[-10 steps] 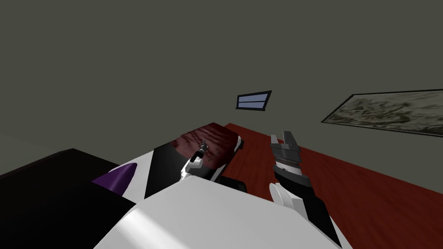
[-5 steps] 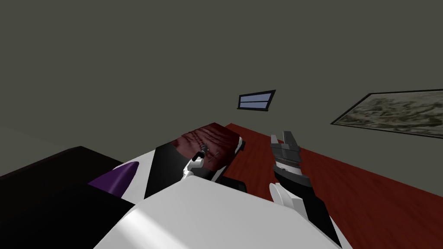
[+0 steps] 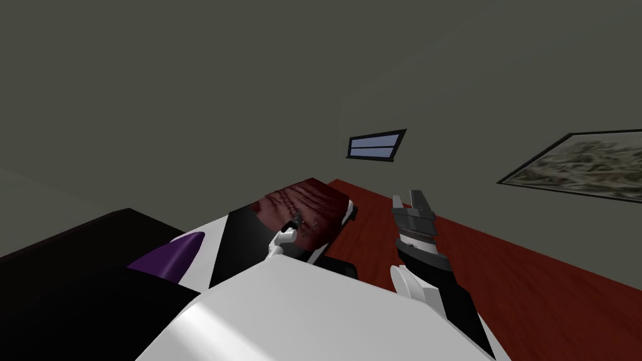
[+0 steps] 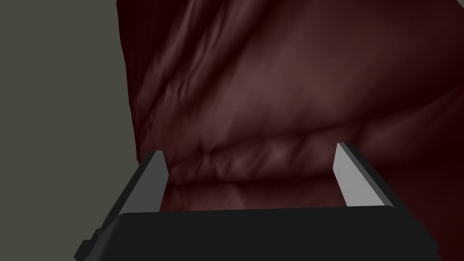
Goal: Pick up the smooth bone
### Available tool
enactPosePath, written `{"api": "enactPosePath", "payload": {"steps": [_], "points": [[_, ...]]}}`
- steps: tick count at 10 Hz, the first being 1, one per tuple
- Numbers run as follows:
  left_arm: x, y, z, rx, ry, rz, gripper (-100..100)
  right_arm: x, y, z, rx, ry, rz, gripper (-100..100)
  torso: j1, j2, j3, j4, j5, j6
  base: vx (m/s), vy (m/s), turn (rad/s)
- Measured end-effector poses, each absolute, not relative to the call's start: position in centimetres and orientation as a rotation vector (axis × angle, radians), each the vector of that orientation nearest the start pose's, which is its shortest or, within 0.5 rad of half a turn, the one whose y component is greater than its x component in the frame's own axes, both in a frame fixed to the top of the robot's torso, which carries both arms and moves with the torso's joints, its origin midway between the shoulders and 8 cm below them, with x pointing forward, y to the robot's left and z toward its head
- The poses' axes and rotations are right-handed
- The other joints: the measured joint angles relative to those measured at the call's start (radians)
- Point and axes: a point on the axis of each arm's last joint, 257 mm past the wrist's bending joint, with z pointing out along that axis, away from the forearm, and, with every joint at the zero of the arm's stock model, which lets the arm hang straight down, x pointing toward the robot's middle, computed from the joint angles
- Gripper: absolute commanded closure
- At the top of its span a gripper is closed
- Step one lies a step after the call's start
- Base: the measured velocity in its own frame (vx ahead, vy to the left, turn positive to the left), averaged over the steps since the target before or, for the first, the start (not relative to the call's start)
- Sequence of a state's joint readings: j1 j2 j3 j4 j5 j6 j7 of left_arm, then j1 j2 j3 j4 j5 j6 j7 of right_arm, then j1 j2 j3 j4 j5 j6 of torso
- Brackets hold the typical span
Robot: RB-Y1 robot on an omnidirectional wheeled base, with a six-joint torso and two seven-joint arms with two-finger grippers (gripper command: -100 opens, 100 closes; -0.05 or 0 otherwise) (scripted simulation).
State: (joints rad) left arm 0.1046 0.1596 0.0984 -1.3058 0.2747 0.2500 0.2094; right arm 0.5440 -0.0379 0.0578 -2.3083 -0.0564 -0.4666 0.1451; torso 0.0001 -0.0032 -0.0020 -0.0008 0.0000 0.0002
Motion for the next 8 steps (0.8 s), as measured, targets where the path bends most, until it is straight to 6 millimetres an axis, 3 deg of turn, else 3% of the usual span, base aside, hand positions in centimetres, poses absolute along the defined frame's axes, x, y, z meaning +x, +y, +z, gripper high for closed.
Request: {"api": "enactPosePath", "payload": {"steps": [8], "points": [[40.5,32.6,-52.8,-2.309,1.234,-0.831,-100,34.3,-26.8,1.5,0.654,0.681,1.239,0,0.000,0.000,0.000,0.000,0.000,0.000,0.051,-0.008,0.057]]}}
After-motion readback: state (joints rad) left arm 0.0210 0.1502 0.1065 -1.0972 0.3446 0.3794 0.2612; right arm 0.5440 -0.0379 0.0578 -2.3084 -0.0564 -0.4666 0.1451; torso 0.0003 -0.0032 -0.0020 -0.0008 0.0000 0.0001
